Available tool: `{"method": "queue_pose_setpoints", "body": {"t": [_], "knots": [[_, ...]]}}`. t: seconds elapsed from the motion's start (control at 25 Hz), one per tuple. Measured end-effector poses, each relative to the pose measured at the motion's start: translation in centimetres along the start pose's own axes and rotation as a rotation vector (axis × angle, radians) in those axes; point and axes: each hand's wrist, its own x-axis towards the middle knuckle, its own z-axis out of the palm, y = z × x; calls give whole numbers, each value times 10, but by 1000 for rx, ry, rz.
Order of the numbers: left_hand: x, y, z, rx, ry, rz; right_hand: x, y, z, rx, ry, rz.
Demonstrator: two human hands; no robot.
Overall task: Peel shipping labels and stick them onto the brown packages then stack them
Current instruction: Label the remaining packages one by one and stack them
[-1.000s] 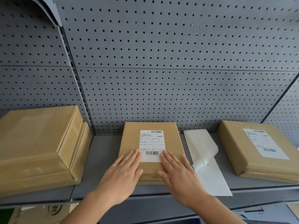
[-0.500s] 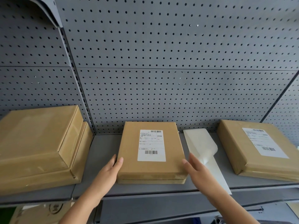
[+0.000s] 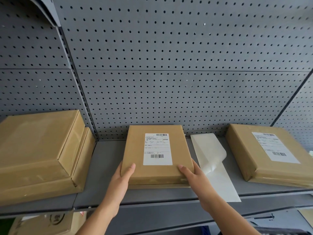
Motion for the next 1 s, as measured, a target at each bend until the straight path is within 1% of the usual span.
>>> {"method": "queue_pose_setpoints", "body": {"t": [0.16, 0.36, 0.48, 0.64, 0.84, 1.0], "knots": [[-11, 2, 7, -14, 37, 24, -4, 1, -9, 54, 22, 6], [-24, 23, 38, -25, 3, 121, -20, -16, -47, 98, 89, -53], [-27, 45, 70, -54, -32, 197, -26, -31, -83, 56, 145, -123], [-29, 72, 122, -77, -151, 272, -44, -52, -139, 55, 263, -182], [-34, 92, 210, -50, -308, 333, -67, -61, -229, 44, 429, -209], [-39, 92, 278, -42, -398, 325, -73, -62, -296, 74, 469, -231]]}}
